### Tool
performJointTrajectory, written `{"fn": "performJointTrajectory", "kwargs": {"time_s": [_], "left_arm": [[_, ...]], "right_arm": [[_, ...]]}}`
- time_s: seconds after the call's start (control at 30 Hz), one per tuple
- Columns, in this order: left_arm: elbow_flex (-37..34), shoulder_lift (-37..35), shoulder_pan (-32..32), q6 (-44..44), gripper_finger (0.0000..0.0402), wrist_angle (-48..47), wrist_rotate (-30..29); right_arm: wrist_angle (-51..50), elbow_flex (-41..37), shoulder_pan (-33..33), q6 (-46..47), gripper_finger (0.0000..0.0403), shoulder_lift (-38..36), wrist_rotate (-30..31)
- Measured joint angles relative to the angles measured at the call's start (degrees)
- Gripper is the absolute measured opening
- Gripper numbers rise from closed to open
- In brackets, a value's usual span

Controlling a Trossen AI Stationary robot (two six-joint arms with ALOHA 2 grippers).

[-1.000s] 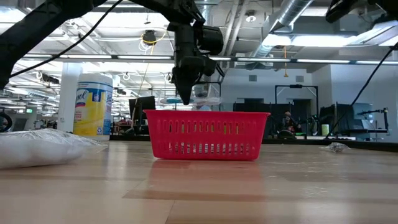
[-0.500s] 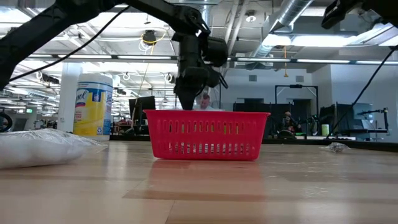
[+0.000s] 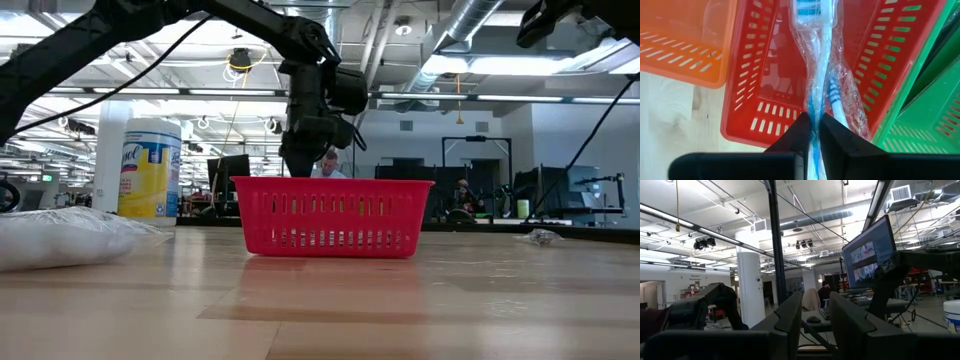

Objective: Pick & Place Travel size toiletries
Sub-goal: Put the blue toothbrush into the top red basket

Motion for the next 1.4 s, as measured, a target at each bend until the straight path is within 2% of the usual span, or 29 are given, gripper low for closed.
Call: {"fn": "performJointTrajectory", "kwargs": {"time_s": [0.7,1.4], "left_arm": [[0.0,-0.01,1.08,-1.05,0.0035,1.08,-0.03],[-0.04,-0.36,0.15,-1.49,0.0097,1.08,-1.06]], "right_arm": [[0.07,0.02,0.0,0.02,0.0092,-0.02,-0.01],[-0.16,0.04,0.04,1.02,0.0092,-0.01,-0.02]]}}
